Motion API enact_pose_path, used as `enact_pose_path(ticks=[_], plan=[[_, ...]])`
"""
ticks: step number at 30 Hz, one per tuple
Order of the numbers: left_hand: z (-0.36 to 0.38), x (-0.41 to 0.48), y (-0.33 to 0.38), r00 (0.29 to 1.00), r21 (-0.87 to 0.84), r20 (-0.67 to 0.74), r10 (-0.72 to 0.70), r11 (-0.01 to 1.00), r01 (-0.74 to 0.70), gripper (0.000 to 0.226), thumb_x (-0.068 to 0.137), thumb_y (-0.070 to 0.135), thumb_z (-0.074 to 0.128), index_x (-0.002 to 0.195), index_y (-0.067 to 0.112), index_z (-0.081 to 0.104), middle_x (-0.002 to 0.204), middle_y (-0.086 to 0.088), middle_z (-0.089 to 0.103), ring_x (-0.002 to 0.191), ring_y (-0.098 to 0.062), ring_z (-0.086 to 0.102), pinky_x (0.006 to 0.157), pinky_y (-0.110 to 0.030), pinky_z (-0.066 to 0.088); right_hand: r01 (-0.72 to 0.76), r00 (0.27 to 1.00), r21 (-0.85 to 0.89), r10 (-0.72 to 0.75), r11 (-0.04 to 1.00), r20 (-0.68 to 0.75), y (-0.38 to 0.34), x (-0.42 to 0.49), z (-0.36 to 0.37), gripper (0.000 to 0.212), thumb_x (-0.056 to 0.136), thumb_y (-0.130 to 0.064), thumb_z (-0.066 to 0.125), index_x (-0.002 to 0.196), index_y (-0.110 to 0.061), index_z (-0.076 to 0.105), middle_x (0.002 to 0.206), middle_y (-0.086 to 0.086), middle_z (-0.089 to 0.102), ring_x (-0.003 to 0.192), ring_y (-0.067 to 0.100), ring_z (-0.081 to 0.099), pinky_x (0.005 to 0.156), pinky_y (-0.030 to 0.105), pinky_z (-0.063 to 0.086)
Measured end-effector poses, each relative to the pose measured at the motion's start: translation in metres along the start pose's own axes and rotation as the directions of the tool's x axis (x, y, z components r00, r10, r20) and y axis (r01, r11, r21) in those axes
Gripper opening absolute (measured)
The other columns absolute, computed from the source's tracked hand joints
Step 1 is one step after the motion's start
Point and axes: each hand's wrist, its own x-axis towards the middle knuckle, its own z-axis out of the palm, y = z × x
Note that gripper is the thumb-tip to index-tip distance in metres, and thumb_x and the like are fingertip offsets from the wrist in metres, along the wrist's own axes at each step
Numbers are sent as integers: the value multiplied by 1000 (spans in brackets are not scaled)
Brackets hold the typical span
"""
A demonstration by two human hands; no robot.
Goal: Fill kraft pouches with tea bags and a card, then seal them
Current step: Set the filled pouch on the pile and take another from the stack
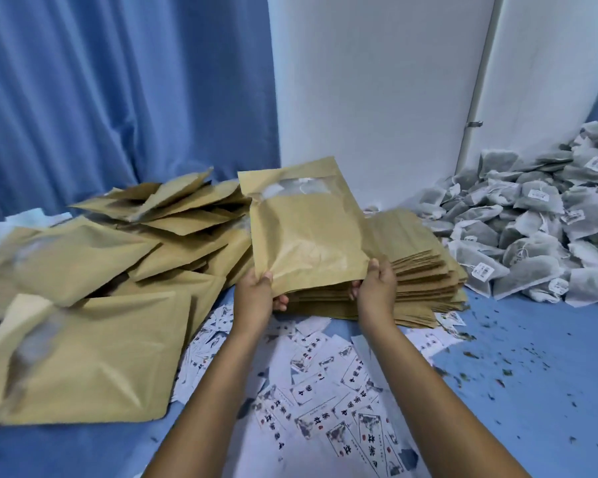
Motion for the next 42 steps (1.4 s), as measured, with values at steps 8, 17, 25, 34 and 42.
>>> enact_pose_path(ticks=[8,17,25,34,42], plan=[[-112,70,59,975,-691,-168,-146,722,-11,25,99,17,48,117,0,48,118,-23,54,88,-25,62,57,-18,56,-422,761,166,249,891,599,-41,-18,160,25,102,-26,39,121,-9,44,94,22,64,46,13,62,45,21,51],[-106,62,15,911,-168,222,-348,906,387,20,98,13,50,109,-4,51,99,-24,68,73,-24,72,58,-24,58,478,857,-878,217,0,467,29,29,76,93,84,-69,44,150,-8,17,157,20,11,146,33,9,117,43,9],[-13,46,2,879,-43,268,-394,907,419,28,99,22,49,105,-5,49,114,-33,56,103,-41,62,74,-34,56,637,725,-735,-146,-231,673,33,19,14,17,95,-25,45,102,-22,60,96,-1,67,82,19,61,89,31,36],[10,47,-20,978,475,37,-205,865,163,39,81,15,73,114,-3,60,114,-17,64,103,-32,61,88,-42,51,713,700,-656,-297,248,650,31,-13,-39,19,89,-30,64,101,-20,73,120,-3,66,114,16,57,99,33,35],[-4,37,23,948,906,122,-294,424,15,35,95,18,55,125,0,50,123,-15,55,110,-28,55,85,-31,45,-98,995,-568,67,817,-76,-20,28,-126,37,89,-23,63,120,-5,54,120,15,59,104,30,57,84,39,47]])
